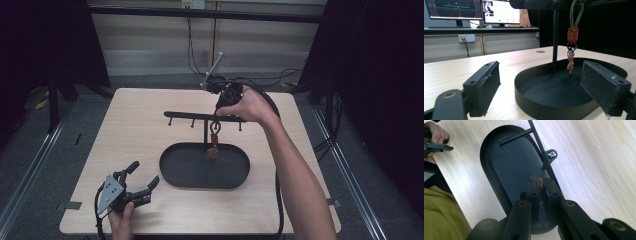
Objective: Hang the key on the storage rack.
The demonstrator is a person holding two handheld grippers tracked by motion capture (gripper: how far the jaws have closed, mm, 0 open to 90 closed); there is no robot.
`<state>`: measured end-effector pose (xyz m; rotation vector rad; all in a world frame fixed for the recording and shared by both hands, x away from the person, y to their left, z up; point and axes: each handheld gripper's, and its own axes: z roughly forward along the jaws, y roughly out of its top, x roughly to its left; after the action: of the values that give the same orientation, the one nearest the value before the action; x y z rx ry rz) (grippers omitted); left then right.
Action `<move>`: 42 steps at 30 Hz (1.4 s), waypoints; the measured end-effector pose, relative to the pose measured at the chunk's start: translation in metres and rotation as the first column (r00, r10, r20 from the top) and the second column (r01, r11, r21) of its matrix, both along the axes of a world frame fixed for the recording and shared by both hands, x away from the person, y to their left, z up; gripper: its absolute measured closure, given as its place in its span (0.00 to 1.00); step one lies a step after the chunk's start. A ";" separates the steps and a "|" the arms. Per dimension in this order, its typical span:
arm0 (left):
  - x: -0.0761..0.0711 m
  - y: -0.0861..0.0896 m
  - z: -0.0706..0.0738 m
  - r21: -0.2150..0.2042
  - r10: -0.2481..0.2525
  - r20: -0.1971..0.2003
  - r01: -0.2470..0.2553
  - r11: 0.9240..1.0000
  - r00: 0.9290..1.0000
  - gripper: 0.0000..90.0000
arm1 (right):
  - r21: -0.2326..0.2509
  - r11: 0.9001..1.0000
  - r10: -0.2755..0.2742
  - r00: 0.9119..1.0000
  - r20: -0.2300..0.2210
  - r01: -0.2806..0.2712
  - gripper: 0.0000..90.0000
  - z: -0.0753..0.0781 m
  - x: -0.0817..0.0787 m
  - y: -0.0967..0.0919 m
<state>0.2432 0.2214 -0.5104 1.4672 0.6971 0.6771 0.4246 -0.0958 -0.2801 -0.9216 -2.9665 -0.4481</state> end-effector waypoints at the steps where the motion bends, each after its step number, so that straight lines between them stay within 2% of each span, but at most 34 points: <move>1: 0.000 0.000 0.000 0.000 0.000 0.000 0.000 1.000 1.000 0.17 | -0.001 1.000 -0.001 1.000 0.002 0.001 0.94 0.000 0.000 0.000; 5: 0.000 0.000 0.000 0.000 0.000 -0.001 0.000 1.000 1.000 0.17 | 0.010 1.000 0.003 1.000 -0.002 -0.003 0.92 0.002 -0.002 -0.001; 8: 0.000 0.000 0.000 0.000 0.004 -0.007 -0.004 1.000 1.000 0.17 | 0.026 1.000 0.013 1.000 0.013 -0.013 0.88 0.004 -0.005 -0.003; 11: 0.000 0.000 0.000 0.002 0.004 -0.006 -0.004 1.000 1.000 0.17 | 0.037 0.999 -0.003 1.000 0.010 0.003 0.84 0.003 -0.007 -0.008; 14: 0.000 0.000 0.000 0.002 0.004 -0.007 -0.004 1.000 1.000 0.17 | 0.075 0.997 -0.012 1.000 -0.004 0.012 0.77 0.003 -0.008 -0.013; 15: 0.000 0.000 0.000 0.002 0.004 -0.006 -0.004 1.000 1.000 0.17 | 0.080 0.997 -0.006 1.000 -0.009 0.007 0.74 0.003 -0.009 -0.014; 17: 0.000 -0.001 0.000 -0.005 0.005 -0.006 -0.005 1.000 1.000 0.17 | 0.088 0.996 -0.031 0.999 -0.016 0.032 0.66 0.003 -0.012 -0.016; 18: 0.000 -0.001 0.000 -0.006 0.005 -0.006 -0.005 1.000 1.000 0.17 | 0.095 0.995 -0.033 0.999 -0.007 0.034 0.64 0.003 -0.013 -0.017; 21: 0.000 0.000 0.000 0.003 0.001 -0.001 -0.001 1.000 1.000 0.17 | 0.109 0.993 -0.038 0.999 -0.022 0.040 0.57 0.002 -0.016 -0.019; 27: 0.000 0.000 0.000 0.005 0.001 -0.004 -0.001 1.000 1.000 0.17 | 0.126 0.989 -0.079 0.997 0.008 0.078 0.43 -0.001 -0.025 -0.024; 31: 0.000 0.000 0.000 0.006 0.002 -0.004 -0.002 1.000 1.000 0.17 | 0.130 0.988 -0.079 0.997 -0.003 0.079 0.43 -0.005 -0.031 -0.030; 33: 0.000 0.000 0.000 0.006 0.002 -0.004 -0.002 1.000 1.000 0.17 | 0.132 0.987 -0.093 0.996 0.005 0.091 0.44 -0.006 -0.035 -0.033; 38: 0.000 0.000 0.000 0.007 0.002 -0.004 -0.002 1.000 1.000 0.17 | 0.174 0.982 -0.082 0.996 0.020 0.077 0.47 -0.008 -0.048 -0.038; 40: 0.000 0.000 0.000 0.006 0.002 -0.004 -0.002 1.000 1.000 0.17 | 0.161 0.983 -0.098 0.994 0.044 0.090 0.46 -0.009 -0.054 -0.038; 42: 0.000 0.000 0.000 0.005 0.001 -0.004 -0.001 1.000 1.000 0.17 | 0.191 0.977 -0.105 0.993 0.048 0.094 0.46 -0.011 -0.058 -0.040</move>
<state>0.2431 0.2216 -0.5103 1.4733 0.6994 0.6778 0.3667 -0.1354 -0.2914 -1.0559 -2.8715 -0.7562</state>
